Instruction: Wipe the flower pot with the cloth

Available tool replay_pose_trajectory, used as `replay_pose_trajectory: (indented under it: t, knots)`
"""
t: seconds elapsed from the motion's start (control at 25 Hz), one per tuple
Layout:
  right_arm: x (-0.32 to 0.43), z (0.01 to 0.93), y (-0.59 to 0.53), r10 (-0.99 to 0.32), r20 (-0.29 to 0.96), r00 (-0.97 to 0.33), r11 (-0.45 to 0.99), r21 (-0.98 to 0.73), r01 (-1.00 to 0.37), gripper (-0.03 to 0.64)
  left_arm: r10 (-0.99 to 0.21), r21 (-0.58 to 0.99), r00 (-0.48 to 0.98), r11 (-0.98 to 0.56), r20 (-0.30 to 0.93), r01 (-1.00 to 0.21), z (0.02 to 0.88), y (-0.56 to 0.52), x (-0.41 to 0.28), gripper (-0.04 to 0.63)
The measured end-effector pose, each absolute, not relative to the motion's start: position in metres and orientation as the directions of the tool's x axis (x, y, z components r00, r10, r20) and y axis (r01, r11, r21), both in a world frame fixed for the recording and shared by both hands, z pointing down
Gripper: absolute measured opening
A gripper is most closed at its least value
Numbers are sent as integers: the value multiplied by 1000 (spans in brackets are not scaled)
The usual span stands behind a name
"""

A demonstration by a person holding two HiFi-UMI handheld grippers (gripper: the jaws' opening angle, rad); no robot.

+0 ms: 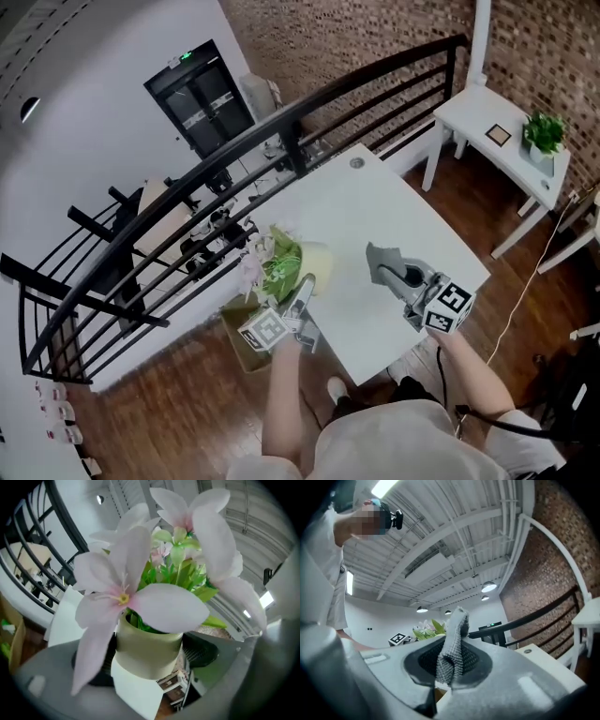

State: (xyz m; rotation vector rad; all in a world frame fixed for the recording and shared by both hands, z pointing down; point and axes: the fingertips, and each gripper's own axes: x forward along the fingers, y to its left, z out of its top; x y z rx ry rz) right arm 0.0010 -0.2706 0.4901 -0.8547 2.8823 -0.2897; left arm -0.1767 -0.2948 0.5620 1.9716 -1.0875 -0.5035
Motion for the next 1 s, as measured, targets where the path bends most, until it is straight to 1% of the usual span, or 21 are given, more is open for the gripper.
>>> replay_pose_trajectory:
  t: [0.16,0.32,0.44,0.52,0.6,0.76,0.88,1.0]
  knots:
    - [17,522,-265,-565,-22,-825,792,-294,-535,6,-803,670,562,-307,200,-676,615,-295,-156,476]
    - [22,536,-266,-577,18,-816,772,-315,-552,6,-749,555,574,-336,332,-761,668,-297,-134,476]
    - [27,549,-259,-575,42,-817,764,-329,-555,6,-704,416,534,-358,468,-836,718,-289,-120,476]
    - [32,556,-250,-554,63,-830,775,-327,-541,6,-678,339,505,-375,535,-863,747,-279,-109,476]
    - [43,563,-242,-540,82,-838,779,-328,-534,6,-680,286,489,-397,546,-872,765,-270,-95,474]
    - [68,579,-236,-530,100,-842,773,-352,-528,6,-753,209,424,-369,503,-905,782,-263,-80,477]
    - [84,589,-231,-502,104,-858,783,-367,-502,6,-744,174,387,-351,545,-920,802,-245,-69,480]
    - [97,596,-234,-455,95,-885,809,-370,-456,6,-784,178,317,-262,533,-948,800,-223,-71,485]
